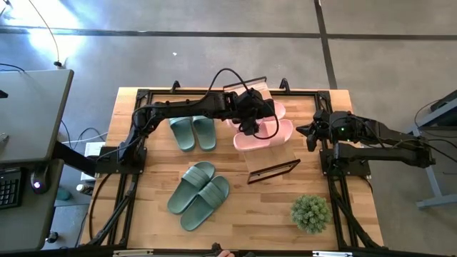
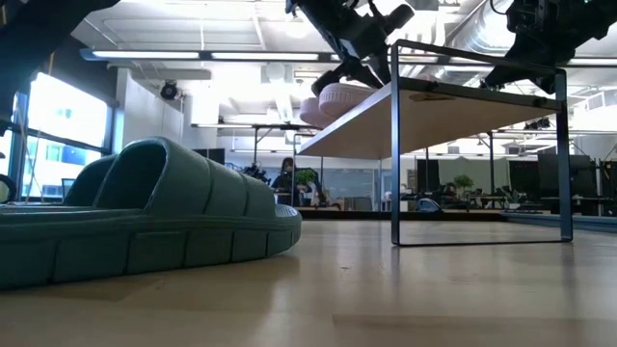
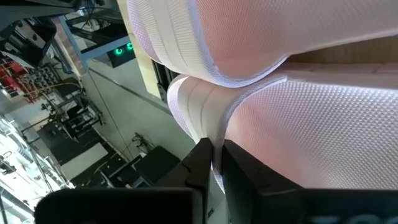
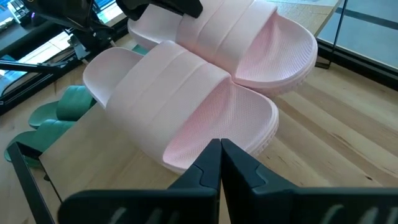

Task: Pick and place slides into the shelf
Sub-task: Adjust the pink slides

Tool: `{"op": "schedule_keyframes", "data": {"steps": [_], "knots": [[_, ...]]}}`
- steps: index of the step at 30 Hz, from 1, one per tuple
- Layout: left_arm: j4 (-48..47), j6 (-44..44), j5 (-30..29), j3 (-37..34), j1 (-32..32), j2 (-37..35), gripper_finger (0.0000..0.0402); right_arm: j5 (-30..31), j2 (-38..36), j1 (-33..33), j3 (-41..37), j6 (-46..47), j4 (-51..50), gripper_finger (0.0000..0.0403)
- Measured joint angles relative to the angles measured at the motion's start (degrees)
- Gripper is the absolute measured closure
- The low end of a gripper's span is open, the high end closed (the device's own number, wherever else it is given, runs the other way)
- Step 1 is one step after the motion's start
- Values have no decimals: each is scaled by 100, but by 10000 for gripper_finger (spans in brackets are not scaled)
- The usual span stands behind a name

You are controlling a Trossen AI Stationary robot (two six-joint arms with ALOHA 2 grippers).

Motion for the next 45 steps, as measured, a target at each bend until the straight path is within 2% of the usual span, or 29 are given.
{"op": "schedule_keyframes", "data": {"steps": [23, 26, 36, 45], "knots": [[-67, 2, 160, 0, 2, 0, 374, -16, 1, 1, 0, 0, -2, 403], [-76, 2, 173, 0, 2, 0, 358, -16, 0, 1, 0, 0, 0, 403], [-54, 4, 33, 0, -4, -2, 256, -21, 2, 1, 0, 0, 0, 403], [-33, -55, -321, 0, -4, -2, 234, -35, 1, 1, 0, 0, -1, 403]]}}
